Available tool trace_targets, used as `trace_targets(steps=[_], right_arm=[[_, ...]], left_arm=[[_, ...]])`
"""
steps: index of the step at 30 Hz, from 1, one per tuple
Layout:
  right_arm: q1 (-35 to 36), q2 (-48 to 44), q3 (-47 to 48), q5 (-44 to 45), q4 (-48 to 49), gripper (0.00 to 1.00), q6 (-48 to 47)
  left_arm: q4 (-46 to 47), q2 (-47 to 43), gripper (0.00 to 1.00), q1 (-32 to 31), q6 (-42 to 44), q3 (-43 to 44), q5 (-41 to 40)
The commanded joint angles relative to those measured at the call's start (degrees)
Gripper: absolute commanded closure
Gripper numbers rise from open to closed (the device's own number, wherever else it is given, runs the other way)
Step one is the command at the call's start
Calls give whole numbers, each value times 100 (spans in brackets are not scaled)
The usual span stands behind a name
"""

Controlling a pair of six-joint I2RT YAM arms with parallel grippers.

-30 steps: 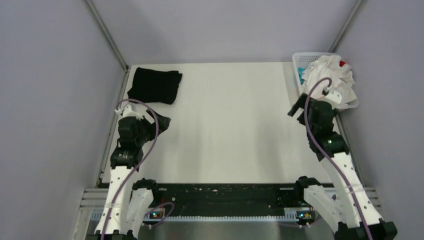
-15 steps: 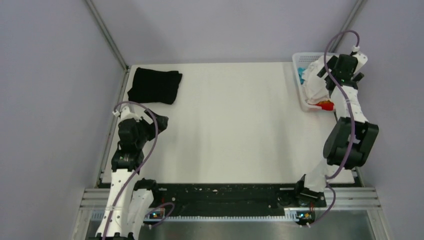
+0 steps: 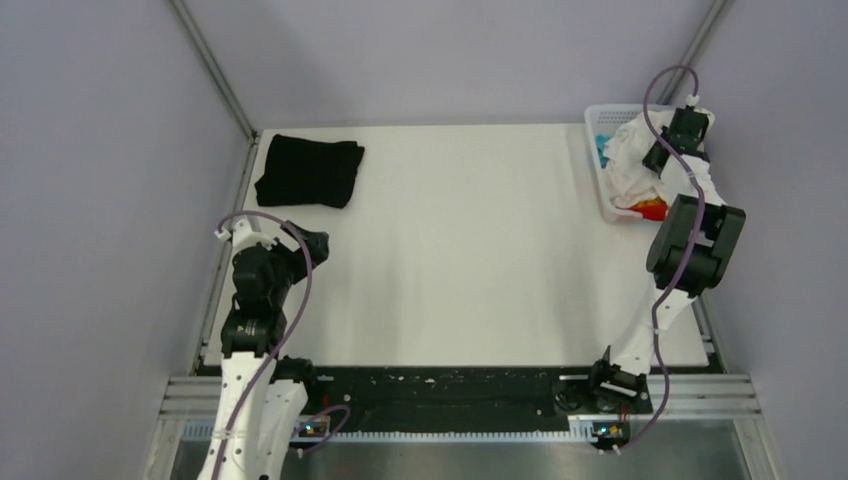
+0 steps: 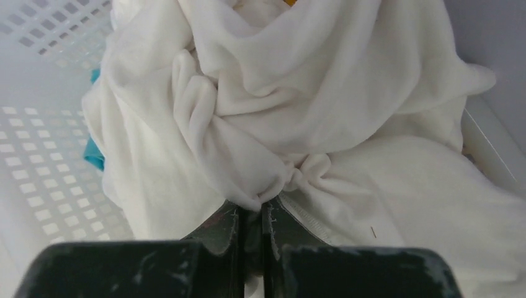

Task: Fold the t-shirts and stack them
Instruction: Grab crumpled tshirt from bin with the right arm, then move the tshirt to the center of the board

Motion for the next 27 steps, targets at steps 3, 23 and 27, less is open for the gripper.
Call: trace_targets(steps=[3, 23, 27], right_arm=[[-33, -1301, 565, -728, 166, 100, 66], [2882, -3542, 1294, -3496, 155, 100, 357], [4078, -3861, -463, -2042, 370, 100, 138]], left_arm=[[221, 31, 1, -8, 21, -54, -11], [539, -197, 2, -8, -266, -107, 673], [392, -319, 2, -5, -477, -34, 682]])
